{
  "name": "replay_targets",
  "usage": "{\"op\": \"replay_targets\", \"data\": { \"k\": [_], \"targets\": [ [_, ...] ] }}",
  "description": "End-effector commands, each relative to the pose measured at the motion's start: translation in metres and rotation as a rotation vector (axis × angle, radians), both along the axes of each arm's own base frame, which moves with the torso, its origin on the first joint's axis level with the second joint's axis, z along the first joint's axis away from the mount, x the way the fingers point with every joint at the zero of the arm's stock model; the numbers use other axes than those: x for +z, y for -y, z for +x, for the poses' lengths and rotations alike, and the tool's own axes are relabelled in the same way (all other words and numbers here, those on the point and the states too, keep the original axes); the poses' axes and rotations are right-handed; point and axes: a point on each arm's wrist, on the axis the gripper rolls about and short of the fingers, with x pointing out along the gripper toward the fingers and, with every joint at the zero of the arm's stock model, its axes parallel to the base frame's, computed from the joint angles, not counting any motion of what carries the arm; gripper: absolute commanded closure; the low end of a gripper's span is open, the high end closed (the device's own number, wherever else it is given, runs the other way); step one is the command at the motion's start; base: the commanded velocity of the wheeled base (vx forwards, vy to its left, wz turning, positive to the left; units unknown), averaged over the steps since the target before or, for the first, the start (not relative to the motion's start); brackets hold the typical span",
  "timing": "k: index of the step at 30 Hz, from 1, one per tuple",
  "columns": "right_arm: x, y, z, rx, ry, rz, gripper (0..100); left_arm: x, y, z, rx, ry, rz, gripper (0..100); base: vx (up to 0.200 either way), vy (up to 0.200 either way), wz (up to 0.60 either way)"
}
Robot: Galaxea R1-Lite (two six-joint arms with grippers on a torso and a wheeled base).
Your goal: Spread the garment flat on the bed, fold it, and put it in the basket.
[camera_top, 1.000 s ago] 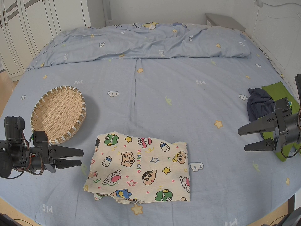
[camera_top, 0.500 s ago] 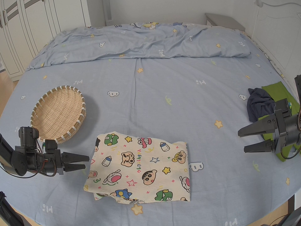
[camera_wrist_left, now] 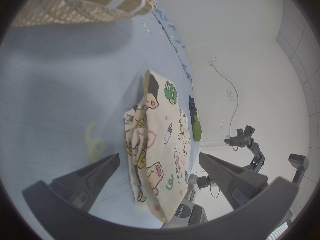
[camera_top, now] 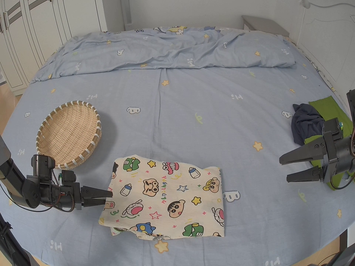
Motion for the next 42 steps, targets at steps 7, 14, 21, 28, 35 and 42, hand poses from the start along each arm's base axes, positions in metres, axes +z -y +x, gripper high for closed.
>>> {"op": "replay_targets", "data": {
  "k": [7, 14, 21, 28, 35, 42],
  "targets": [
    [0.000, -0.001, -0.001, 0.006, 0.001, 0.001, 0, -0.022, 0.019, 0.007, -0.041, -0.030, 0.079, 0, 0.000, 0.000, 0.00],
    [-0.001, -0.002, -0.002, 0.012, -0.005, 0.000, 0, -0.023, 0.020, 0.010, -0.047, -0.031, 0.077, 0, 0.000, 0.000, 0.00],
    [-0.001, -0.002, -0.002, 0.011, -0.005, -0.001, 0, -0.021, 0.042, 0.014, -0.117, -0.034, 0.067, 0, 0.000, 0.000, 0.00],
    [-0.002, -0.002, -0.002, 0.011, -0.006, -0.002, 0, -0.021, 0.060, 0.027, -0.154, -0.055, 0.046, 0, 0.000, 0.000, 0.00],
    [-0.002, -0.002, -0.002, 0.011, -0.008, -0.002, 0, -0.025, 0.069, 0.037, -0.169, -0.069, 0.035, 0, 0.000, 0.000, 0.00],
    [-0.002, -0.001, -0.002, 0.009, -0.006, -0.004, 0, -0.028, 0.071, 0.043, -0.171, -0.051, 0.035, 0, 0.000, 0.000, 0.00]
  ]
}}
